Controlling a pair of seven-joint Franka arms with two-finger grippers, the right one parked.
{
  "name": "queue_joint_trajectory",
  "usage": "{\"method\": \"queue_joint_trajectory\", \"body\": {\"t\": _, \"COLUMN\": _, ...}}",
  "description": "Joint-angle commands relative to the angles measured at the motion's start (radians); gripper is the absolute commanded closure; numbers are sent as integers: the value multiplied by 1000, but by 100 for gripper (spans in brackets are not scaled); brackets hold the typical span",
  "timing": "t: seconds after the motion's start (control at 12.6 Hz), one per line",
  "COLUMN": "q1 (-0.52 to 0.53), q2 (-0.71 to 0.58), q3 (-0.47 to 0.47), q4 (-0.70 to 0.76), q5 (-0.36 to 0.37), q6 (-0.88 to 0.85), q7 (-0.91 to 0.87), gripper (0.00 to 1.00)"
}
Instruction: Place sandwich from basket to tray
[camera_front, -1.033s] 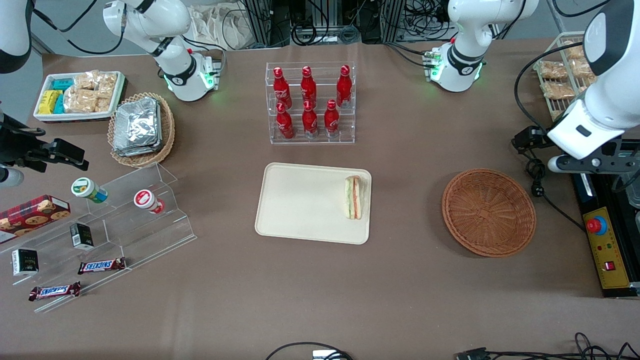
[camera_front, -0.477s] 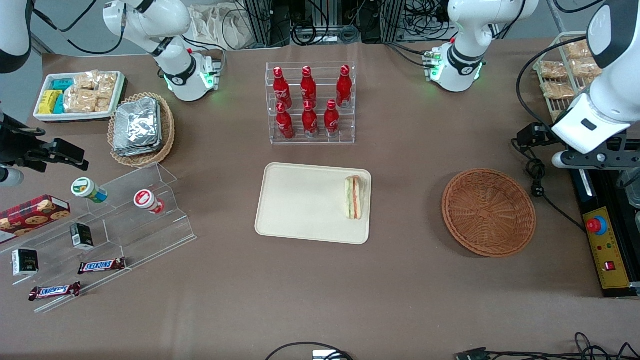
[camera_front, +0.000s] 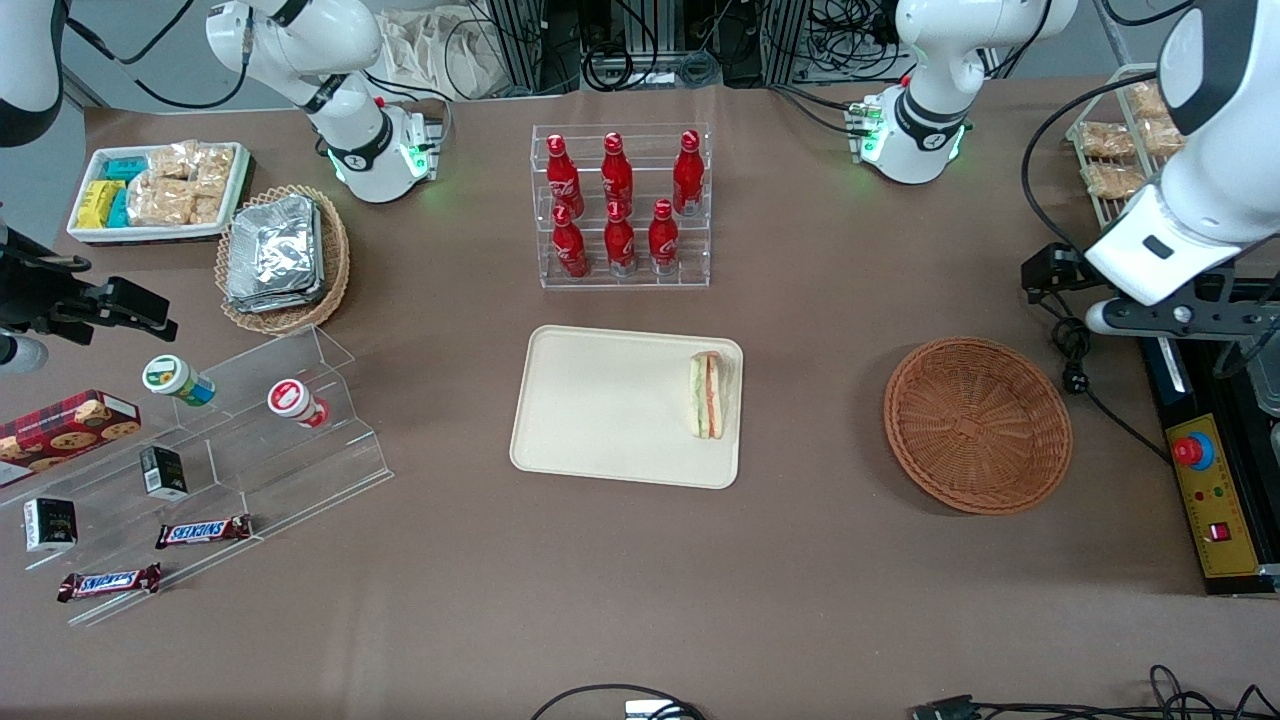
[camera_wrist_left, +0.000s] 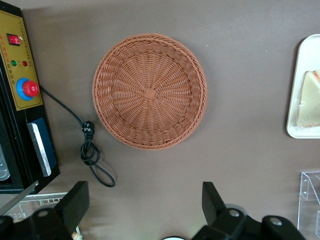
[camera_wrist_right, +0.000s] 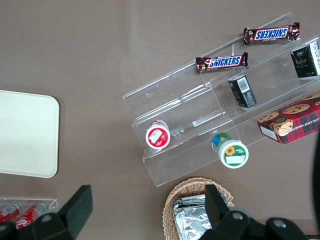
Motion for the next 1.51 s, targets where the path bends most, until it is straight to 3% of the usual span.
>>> {"method": "queue_joint_trajectory", "body": {"t": 0.0, "q1": 31, "q2": -24, "q3": -24, "q4": -19, "q5": -1, "q6": 5, "q7": 1, "gripper": 0}}
{"method": "queue_joint_trajectory", "body": {"t": 1.43, "q1": 28, "q2": -16, "q3": -15, "q4": -22, "q5": -47, "q6": 18, "q7": -42, "gripper": 0}}
